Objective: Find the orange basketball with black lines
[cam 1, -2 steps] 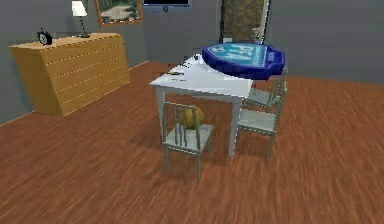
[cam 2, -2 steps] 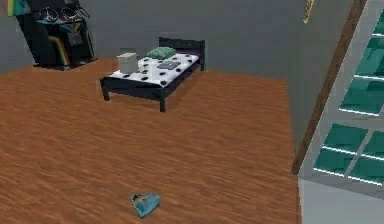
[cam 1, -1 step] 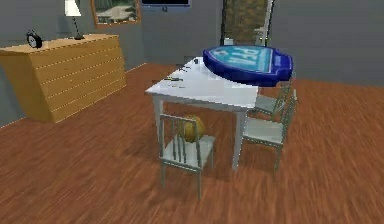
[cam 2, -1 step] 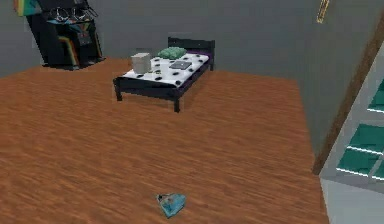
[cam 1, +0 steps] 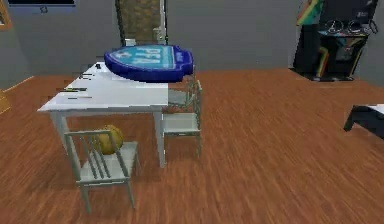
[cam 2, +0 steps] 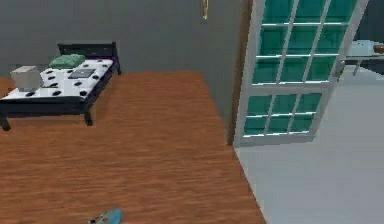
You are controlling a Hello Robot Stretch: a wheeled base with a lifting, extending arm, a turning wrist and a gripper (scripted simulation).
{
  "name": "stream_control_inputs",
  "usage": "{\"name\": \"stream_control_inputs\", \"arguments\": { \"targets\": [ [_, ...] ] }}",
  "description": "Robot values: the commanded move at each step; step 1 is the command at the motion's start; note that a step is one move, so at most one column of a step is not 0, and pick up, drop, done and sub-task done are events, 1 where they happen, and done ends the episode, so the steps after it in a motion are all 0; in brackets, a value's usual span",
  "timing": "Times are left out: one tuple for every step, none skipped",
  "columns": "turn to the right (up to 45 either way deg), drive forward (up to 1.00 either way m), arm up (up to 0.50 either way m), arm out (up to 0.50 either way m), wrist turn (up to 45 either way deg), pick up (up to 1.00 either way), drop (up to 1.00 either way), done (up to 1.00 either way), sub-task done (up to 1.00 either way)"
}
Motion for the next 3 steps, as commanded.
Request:
{"name": "stream_control_inputs", "arguments": {
  "targets": [
    [0.0,0.7,0.0,0.0,0.0,0.0,0.0,0.0,0.0],
    [-45.0,0.0,0.0,0.0,0.0,0.0,0.0,0.0,0.0],
    [0.0,0.0,0.0,0.0,0.0,0.0,0.0,1.0,0.0]
  ]
}}
